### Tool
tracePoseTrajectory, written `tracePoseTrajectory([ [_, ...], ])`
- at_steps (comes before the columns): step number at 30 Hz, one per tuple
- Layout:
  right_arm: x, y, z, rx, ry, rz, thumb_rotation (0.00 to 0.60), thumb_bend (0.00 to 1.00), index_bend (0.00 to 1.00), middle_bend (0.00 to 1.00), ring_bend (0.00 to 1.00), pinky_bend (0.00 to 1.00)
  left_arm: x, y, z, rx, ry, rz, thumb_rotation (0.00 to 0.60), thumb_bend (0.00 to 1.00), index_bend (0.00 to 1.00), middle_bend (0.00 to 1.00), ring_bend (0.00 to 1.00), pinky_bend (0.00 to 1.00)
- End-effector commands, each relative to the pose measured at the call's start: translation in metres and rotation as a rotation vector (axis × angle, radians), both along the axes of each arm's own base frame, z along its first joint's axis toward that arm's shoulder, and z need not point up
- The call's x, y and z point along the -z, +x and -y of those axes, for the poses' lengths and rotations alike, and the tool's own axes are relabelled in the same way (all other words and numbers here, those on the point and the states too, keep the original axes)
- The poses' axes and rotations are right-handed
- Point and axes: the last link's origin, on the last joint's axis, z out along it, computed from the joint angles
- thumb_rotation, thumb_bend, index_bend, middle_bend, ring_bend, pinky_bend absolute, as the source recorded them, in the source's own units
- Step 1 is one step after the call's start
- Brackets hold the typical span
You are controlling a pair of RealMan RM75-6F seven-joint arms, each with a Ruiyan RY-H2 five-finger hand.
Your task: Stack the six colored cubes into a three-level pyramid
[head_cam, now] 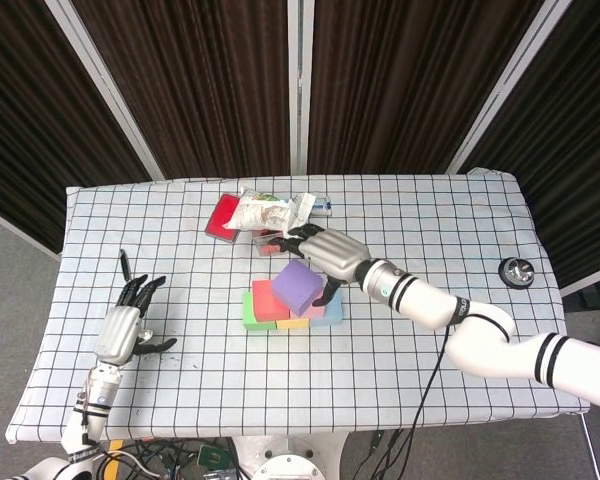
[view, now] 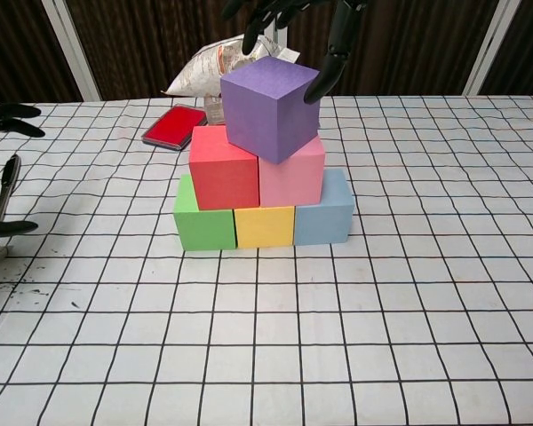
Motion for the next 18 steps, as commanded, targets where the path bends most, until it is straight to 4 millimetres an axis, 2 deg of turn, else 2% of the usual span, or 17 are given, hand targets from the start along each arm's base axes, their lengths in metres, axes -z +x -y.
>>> tracePoseTrajectory([
  [1,0.0012,0.0017,0.0003,-0.024,-0.008,-0.017,0.6,0.0,0.0,0.17,0.0,0.0,0.0002,0.0,-0.0003,-0.001,0.0,0.001,0.6,0.0,0.09,0.13,0.0,0.01],
  [6,0.0039,0.0068,-0.0019,-0.051,-0.005,-0.034,0.6,0.02,0.0,0.19,0.0,0.0,0.001,0.001,-0.0003,0.004,-0.004,0.003,0.6,0.0,0.09,0.13,0.0,0.01],
  [18,0.0058,0.0083,-0.0015,-0.054,-0.034,-0.013,0.6,0.07,0.0,0.3,0.0,0.0,0.0004,0.0006,0.0,0.002,-0.003,0.012,0.6,0.0,0.09,0.13,0.0,0.01],
])
